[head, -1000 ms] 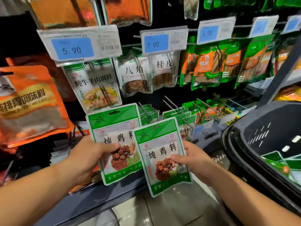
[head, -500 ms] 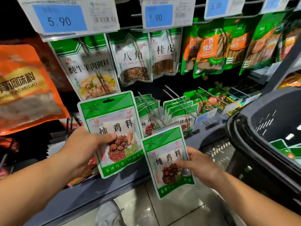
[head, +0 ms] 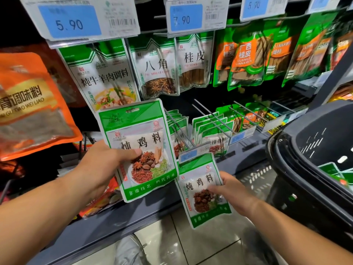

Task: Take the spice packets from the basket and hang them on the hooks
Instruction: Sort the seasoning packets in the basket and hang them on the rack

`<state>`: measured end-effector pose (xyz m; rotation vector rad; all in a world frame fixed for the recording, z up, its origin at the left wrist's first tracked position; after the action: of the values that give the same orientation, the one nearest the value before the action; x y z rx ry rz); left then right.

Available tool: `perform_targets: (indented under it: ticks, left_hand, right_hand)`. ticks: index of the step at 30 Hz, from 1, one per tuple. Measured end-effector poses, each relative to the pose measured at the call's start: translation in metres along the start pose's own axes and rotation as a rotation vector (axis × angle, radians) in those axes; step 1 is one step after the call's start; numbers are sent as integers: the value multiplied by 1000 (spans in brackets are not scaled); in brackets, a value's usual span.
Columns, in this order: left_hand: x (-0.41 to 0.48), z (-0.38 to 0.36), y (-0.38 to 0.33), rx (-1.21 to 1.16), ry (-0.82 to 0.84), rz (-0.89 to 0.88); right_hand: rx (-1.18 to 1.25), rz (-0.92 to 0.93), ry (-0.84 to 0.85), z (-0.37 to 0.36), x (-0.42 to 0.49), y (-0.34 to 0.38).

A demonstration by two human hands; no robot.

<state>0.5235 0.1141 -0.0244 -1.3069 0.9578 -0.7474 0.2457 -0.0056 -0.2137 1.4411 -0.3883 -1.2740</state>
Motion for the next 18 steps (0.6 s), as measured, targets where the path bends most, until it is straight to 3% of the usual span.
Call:
perform_targets:
  ticks: [18]
  left_hand:
    - [3,-8,-11,-20,-19,-18]
  right_hand:
    - [188,53,37,-7,17,24]
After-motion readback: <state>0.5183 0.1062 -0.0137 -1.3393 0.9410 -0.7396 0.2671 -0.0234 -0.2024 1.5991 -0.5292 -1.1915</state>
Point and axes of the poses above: each hand's wrist, its own x-axis towards the middle knuckle, its own z-axis out of the back of the hand, y = z × x, the point moved 6 cm from there along x, towards the middle knuckle, and after that the axes turned 4 degrees about -z, right-handed, at the moved point
